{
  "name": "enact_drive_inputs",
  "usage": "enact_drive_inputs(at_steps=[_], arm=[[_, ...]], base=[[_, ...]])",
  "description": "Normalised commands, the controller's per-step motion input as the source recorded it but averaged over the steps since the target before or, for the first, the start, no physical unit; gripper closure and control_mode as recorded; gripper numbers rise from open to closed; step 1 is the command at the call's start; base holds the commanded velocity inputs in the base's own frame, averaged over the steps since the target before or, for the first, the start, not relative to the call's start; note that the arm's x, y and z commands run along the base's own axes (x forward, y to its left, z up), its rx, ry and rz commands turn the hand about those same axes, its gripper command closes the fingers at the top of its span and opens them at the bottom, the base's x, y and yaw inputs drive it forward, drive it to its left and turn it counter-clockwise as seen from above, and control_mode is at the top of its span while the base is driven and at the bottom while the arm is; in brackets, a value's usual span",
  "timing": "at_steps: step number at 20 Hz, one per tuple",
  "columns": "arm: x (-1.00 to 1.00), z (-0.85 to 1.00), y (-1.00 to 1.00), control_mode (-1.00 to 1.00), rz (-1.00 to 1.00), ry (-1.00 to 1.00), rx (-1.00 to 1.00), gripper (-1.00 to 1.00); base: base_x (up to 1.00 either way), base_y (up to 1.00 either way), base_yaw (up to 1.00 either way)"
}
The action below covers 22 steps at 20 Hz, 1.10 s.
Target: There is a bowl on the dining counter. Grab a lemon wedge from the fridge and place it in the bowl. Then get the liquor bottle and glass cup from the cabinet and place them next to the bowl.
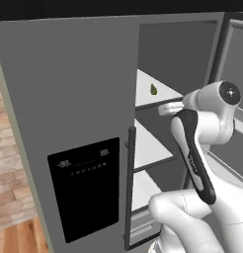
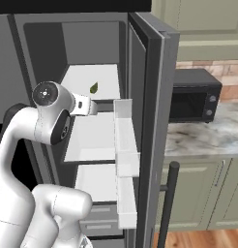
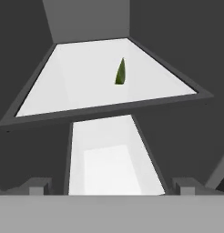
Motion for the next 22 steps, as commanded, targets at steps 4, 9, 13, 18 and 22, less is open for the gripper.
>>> enact_drive_inputs(at_steps=[4, 9, 13, 18, 22], arm=[[0.33, 0.24, 0.01, -1.0, -0.11, -0.15, 0.0, -1.0], [0.38, 0.06, 0.0, -1.0, -0.06, -0.09, 0.01, -1.0], [0.41, 0.02, 0.0, -1.0, -0.02, -0.08, 0.02, -1.0], [0.28, 0.2, 0.0, -1.0, -0.01, 0.0, 0.01, -1.0], [0.08, 0.07, 0.0, -1.0, 0.0, 0.0, 0.0, -1.0]], base=[[0.0, 0.0, 0.0], [0.0, 0.0, 0.0], [0.0, 0.0, 0.0], [0.0, 0.0, 0.0], [0.0, 0.0, 0.0]])
